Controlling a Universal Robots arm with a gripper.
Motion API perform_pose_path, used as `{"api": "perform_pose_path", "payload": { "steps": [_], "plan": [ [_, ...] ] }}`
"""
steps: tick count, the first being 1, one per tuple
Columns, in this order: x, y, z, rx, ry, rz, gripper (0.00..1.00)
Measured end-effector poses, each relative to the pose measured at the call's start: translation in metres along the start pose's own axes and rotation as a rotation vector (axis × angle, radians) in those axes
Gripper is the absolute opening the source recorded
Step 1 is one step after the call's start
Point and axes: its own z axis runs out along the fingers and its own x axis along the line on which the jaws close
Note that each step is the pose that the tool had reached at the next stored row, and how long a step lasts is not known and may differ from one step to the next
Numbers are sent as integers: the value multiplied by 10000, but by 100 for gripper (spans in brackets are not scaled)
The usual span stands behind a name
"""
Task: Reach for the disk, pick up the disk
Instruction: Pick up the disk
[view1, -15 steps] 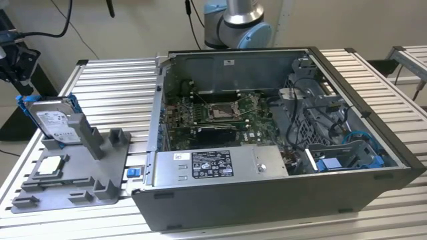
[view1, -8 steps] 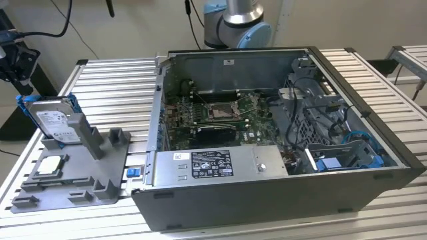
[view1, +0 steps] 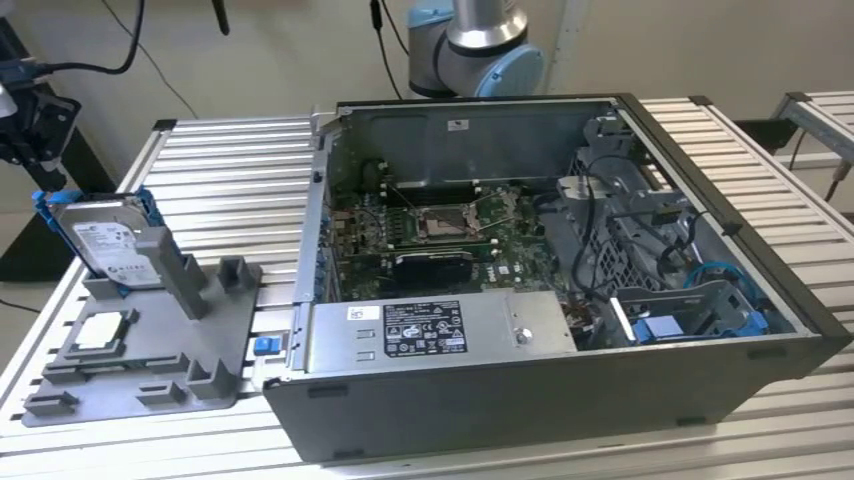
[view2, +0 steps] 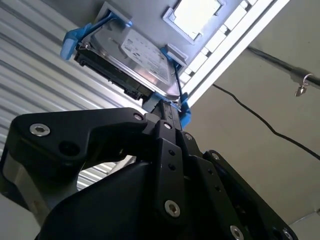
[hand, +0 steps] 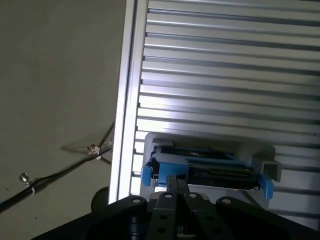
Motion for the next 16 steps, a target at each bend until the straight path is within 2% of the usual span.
{"api": "perform_pose_path", "payload": {
  "steps": [16],
  "plan": [
    [0, 0, 0, 58, 60, -1926, 0]
  ]
}}
